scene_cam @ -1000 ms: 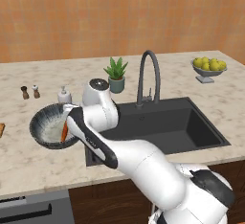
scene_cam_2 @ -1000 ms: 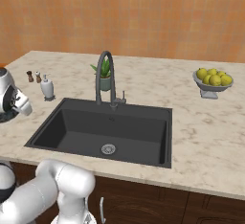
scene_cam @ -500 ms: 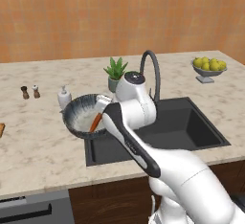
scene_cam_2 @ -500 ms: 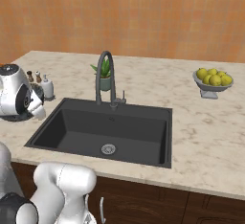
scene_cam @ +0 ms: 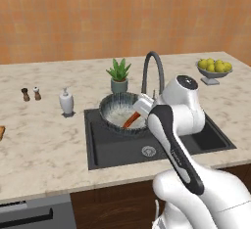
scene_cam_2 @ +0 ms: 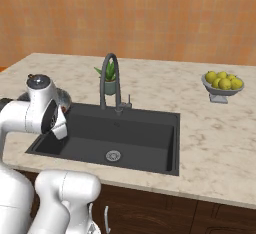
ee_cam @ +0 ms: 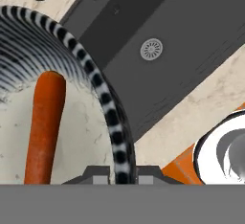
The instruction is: Pick the carrot from the sink and place it in the bowl. Then pick the bowl and place it in the microwave. Then close the microwave door and press the start button.
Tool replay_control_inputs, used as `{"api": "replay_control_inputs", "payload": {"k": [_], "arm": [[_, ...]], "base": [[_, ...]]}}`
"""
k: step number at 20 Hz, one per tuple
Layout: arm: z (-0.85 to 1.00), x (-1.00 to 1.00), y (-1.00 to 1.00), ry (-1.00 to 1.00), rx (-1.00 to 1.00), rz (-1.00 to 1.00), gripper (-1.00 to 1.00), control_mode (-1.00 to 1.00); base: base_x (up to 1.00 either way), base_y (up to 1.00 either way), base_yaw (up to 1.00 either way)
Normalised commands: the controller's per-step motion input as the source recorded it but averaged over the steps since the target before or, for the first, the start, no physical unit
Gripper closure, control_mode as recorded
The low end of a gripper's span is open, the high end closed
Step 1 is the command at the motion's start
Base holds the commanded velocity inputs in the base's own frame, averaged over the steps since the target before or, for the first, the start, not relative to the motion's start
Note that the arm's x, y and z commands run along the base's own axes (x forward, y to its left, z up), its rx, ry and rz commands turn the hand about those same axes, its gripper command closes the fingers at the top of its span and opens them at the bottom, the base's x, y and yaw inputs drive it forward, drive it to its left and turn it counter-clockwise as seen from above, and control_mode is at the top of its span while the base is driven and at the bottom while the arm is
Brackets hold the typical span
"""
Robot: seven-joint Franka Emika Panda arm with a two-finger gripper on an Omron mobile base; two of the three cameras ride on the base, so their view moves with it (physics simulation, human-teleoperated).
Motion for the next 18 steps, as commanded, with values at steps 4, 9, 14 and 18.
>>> {"api": "replay_control_inputs", "payload": {"k": [4, 9, 14, 18], "arm": [[0.01, -0.22, -0.35, 0.00, 0.08, -0.07, 1.00, -1.00], [0.00, -0.09, 0.00, -0.03, 0.00, 0.00, 1.00, 1.00], [0.00, 0.00, 0.00, 0.00, 0.00, 0.00, 1.00, 1.00], [0.00, 0.00, 0.00, 0.00, 0.00, 0.00, 1.00, 1.00]], "base": [[0.00, 0.00, 0.00], [-0.08, 0.01, -0.05], [-0.57, 0.11, -0.61], [-0.54, 0.00, -0.79]]}}
